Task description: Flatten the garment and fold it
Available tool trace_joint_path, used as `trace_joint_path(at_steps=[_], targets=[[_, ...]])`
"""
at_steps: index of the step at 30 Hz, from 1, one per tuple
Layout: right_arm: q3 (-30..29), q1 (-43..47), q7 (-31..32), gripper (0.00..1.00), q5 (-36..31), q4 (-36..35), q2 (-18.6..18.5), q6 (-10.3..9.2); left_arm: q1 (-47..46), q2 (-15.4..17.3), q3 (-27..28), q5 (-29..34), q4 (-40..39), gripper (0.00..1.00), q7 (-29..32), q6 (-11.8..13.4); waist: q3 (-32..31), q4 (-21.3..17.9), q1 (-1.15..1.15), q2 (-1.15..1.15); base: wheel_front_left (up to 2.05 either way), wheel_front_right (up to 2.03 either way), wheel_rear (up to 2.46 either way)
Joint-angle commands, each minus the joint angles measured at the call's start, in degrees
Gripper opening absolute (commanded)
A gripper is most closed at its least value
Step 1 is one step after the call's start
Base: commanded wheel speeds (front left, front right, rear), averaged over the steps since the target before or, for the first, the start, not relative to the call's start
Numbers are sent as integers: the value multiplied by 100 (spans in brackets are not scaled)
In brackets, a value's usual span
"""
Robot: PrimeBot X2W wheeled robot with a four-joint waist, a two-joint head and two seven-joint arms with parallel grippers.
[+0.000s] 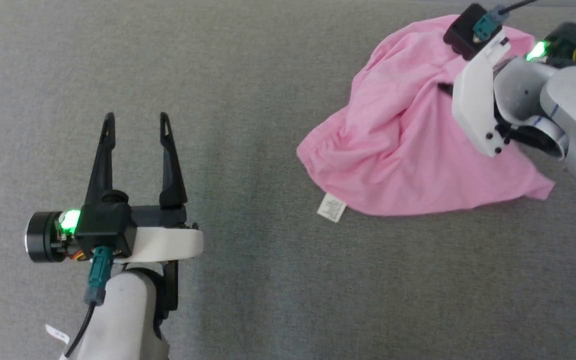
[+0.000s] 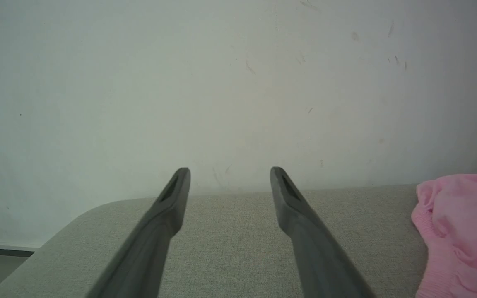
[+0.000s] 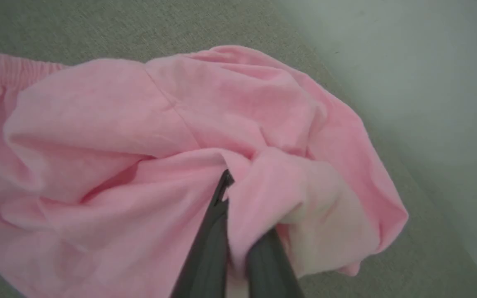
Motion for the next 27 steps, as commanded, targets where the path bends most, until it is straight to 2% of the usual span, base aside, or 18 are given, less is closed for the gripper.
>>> trace_joint_path(at_steps=[1, 5, 7, 8, 9, 10, 15, 19, 23, 27], targets=[[35, -27, -8, 0, -241, 213, 85, -12, -123, -50, -18, -14, -19, 100, -27, -32, 134, 139, 0, 0, 0, 0, 0], [39, 273, 89, 0, -111, 896, 399, -12, -201, -116, -83, -11, -14, 100, -27, -26, 218, 241, 0, 0, 0, 0, 0], [40, 356, 94, 0, -92, 1018, 453, -12, -211, -126, -95, -7, -6, 100, -27, -26, 222, 237, 0, 0, 0, 0, 0], [42, 450, 101, 5, -90, 1108, 500, -12, -219, -133, -105, -4, 6, 100, -27, -30, 212, 221, 0, 0, 0, 0, 0], [43, 550, 97, 60, -72, 1152, 544, -12, -224, -134, -105, 0, 22, 100, -27, -31, 184, 188, 0, 0, 0, 0, 0], [44, 616, 15, 100, -49, 1174, 580, -12, -222, -122, -91, 5, 36, 100, -27, -32, 145, 134, 0, 0, 0, 0, 0], [-120, 702, -1127, 100, 3, 1172, 570, -12, -161, 69, 35, 27, 160, 100, -27, -79, -251, -213, 0, 0, 0, 0, 0], [-292, 814, -2092, 100, -37, 1000, 371, -12, -169, 313, 119, 36, 305, 100, -27, -204, -573, -502, 0, 0, 0, 0, 0], [-718, 977, -3031, 100, -116, 816, 122, -12, -337, 554, 154, -22, 503, 100, -27, -440, -815, -748, 0, 0, 0, 0, 0], [-1377, 1244, -3828, 100, -418, 699, 63, -12, -624, 805, 41, -65, 939, 100, -27, -840, -1028, -926, 0, 0, 0, 0, 0]])
